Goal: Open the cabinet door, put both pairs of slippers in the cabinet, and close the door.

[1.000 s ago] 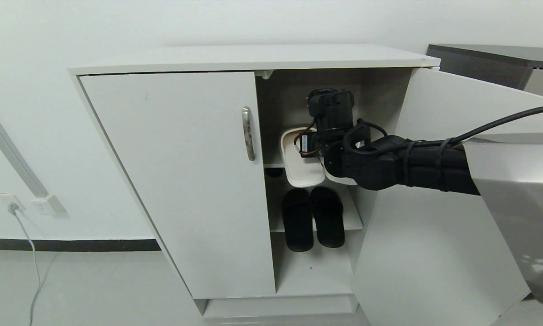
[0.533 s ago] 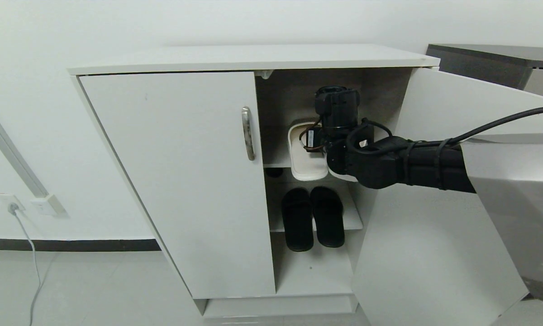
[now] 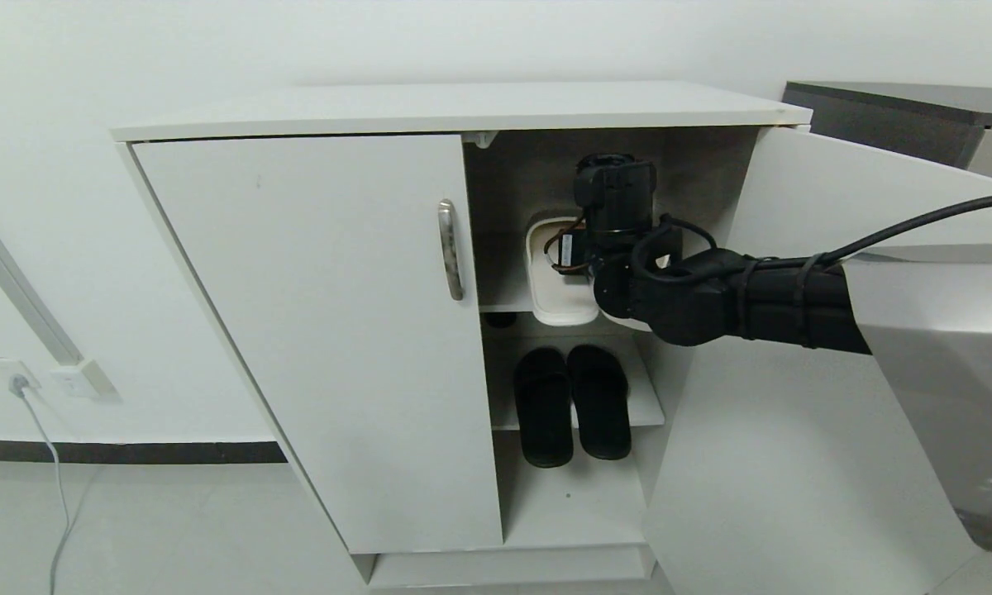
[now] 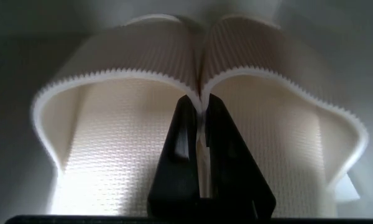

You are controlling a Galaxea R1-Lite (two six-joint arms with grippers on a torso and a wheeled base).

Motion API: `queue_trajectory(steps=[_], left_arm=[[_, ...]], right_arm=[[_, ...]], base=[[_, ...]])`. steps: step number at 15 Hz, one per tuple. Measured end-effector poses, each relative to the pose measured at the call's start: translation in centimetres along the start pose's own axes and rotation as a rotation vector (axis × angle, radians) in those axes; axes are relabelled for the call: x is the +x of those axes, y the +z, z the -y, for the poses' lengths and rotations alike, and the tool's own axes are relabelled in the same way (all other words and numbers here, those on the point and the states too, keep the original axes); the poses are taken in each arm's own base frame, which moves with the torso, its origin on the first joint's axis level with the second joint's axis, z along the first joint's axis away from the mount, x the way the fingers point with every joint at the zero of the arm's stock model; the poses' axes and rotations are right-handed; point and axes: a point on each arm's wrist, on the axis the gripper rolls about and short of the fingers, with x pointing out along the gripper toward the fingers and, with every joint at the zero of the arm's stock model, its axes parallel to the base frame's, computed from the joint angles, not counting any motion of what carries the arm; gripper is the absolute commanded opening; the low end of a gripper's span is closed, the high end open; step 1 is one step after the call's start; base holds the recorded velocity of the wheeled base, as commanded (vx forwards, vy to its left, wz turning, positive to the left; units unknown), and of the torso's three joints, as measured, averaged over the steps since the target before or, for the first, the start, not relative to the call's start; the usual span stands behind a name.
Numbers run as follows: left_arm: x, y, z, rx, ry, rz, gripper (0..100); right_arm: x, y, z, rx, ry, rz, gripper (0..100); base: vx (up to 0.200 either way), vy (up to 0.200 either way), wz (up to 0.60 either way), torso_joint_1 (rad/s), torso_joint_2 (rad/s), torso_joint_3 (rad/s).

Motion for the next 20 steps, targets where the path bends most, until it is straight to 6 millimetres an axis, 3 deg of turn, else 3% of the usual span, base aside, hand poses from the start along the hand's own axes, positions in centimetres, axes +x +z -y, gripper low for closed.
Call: queue_trajectory(steps=[2,20], left_arm=[[0.0,0.0,0.0,0.0,-0.001,0.001,0],[0.0,0.0,0.0,0.0,-0.001,0.001,0]], right_arm=[[0.1,0.0,0.1,-0.001,-0.001,-0.002,0],[0.0,-1.0,-0.2,-0.041,0.049,-0.029,0]], base=[[0.2,0.0,0.0,-0.005,0.0,0.005],[0.0,0.0,0.0,0.0,0.0,0.0]])
